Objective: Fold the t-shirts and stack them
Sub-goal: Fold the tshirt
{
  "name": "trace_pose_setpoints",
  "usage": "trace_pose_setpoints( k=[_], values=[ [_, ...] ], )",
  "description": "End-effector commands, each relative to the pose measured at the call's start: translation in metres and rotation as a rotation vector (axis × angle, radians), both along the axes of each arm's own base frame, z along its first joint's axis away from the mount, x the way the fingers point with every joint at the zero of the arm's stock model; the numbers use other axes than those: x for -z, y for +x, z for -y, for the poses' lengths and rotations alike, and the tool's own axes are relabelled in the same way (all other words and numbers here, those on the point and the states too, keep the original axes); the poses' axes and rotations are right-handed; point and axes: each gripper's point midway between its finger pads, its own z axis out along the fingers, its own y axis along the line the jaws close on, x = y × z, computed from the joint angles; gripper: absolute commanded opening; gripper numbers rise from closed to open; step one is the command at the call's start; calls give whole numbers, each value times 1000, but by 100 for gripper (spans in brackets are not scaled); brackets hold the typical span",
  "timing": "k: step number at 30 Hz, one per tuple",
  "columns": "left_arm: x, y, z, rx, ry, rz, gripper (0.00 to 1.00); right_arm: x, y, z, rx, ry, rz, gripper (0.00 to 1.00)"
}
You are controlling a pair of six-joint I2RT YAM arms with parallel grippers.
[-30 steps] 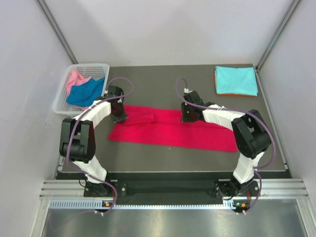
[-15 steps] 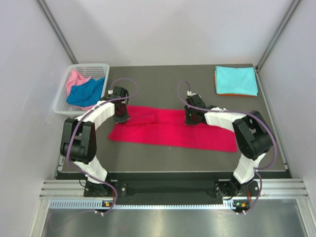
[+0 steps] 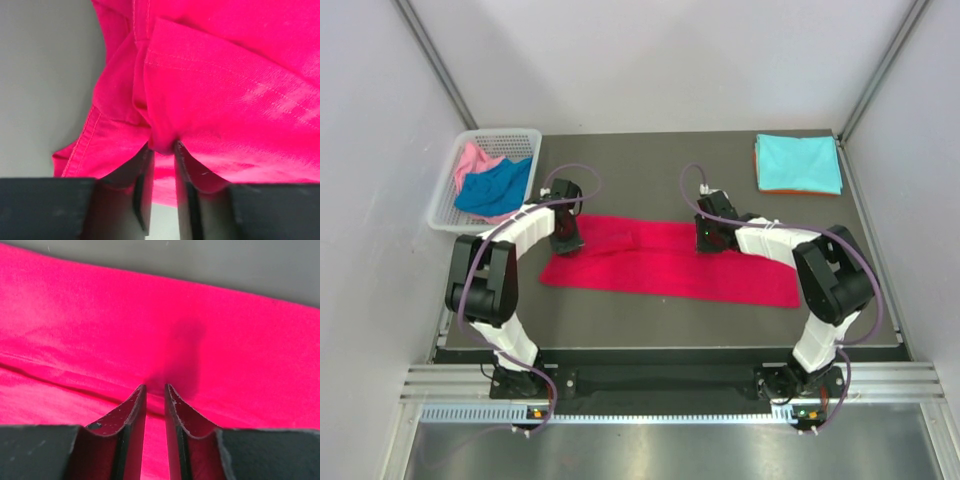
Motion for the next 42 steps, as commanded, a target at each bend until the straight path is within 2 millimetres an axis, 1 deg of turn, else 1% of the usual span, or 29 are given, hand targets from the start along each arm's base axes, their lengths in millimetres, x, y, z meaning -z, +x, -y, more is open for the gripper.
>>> trace_pose_setpoints(
  k=[1, 4, 5, 6, 7, 8, 9, 10, 12, 13, 15, 16, 17, 18, 19, 21, 22, 23, 24, 25, 28, 30, 33, 36, 37, 38, 39, 40, 42],
  values=[
    [-21, 4, 5, -9, -27, 34, 29, -26, 1, 2, -8, 16, 47, 23],
    [-47, 17, 8, -1, -35, 95, 34, -44, 6, -4, -17, 40, 75, 24],
    [-61, 28, 9, -1, -38, 132, 35, -53, 10, -9, -25, 61, 88, 24],
    [-68, 34, 12, 7, -50, 154, 35, -57, 12, -13, -32, 76, 95, 25],
    [-72, 40, 15, 26, -60, 170, 35, -62, 15, -18, -40, 97, 103, 24],
    [-82, 53, 20, 34, -83, 214, 35, -71, 22, -28, -61, 140, 133, 24],
    [-84, 59, 24, 37, -103, 223, 34, -76, 23, -39, -92, 185, 135, 24],
    [-78, 63, 29, 22, -138, 207, 34, -77, 24, -48, -107, 225, 128, 23],
    [-80, 80, 35, 14, -181, 238, 34, -85, 34, -61, -118, 286, 163, 20],
    [-71, 87, 35, 2, -187, 232, 33, -85, 37, -68, -127, 309, 160, 18],
    [-73, 101, 38, -4, -193, 250, 33, -86, 43, -74, -129, 331, 165, 18],
    [-60, 106, 38, -3, -185, 222, 33, -82, 46, -77, -125, 334, 155, 18],
    [-64, 116, 35, -9, -170, 239, 32, -80, 47, -78, -123, 332, 151, 18],
    [-59, 119, 33, -13, -157, 226, 32, -77, 49, -77, -119, 325, 147, 18],
    [-44, 121, 26, -29, -135, 189, 32, -68, 52, -74, -103, 304, 139, 18],
    [-39, 130, 14, -59, -102, 187, 32, -52, 54, -68, -84, 272, 120, 19],
    [-26, 131, 5, -86, -92, 162, 30, -43, 54, -63, -71, 265, 109, 19],
    [-22, 134, 0, -104, -92, 156, 30, -37, 54, -61, -66, 263, 102, 19],
    [-17, 134, -6, -122, -86, 142, 29, -30, 54, -57, -60, 257, 94, 19],
    [-6, 133, -14, -139, -69, 116, 29, -17, 53, -50, -42, 239, 74, 19],
    [3, 131, -29, -169, -11, 97, 28, -1, 52, -36, -19, 209, 54, 19],
    [7, 129, -32, -168, 6, 88, 28, 0, 51, -31, -14, 194, 56, 19],
    [7, 128, -32, -167, 4, 88, 28, -10, 52, -29, -18, 191, 77, 19],
    [-3, 132, -30, -150, -5, 103, 28, -27, 52, -31, -43, 196, 82, 21],
    [-9, 134, -30, -145, -8, 111, 29, -37, 56, -33, -44, 200, 96, 21],
    [-23, 143, -29, -139, -11, 142, 29, -44, 57, -32, -44, 198, 101, 22],
    [-36, 144, -29, -123, -9, 154, 29, -54, 53, -30, -43, 196, 101, 22],
    [-50, 151, -28, -117, -10, 188, 29, -63, 53, -32, -56, 220, 108, 23],
    [-78, 153, -24, -90, -35, 244, 30, -78, 49, -42, -99, 274, 120, 26]
  ],
)
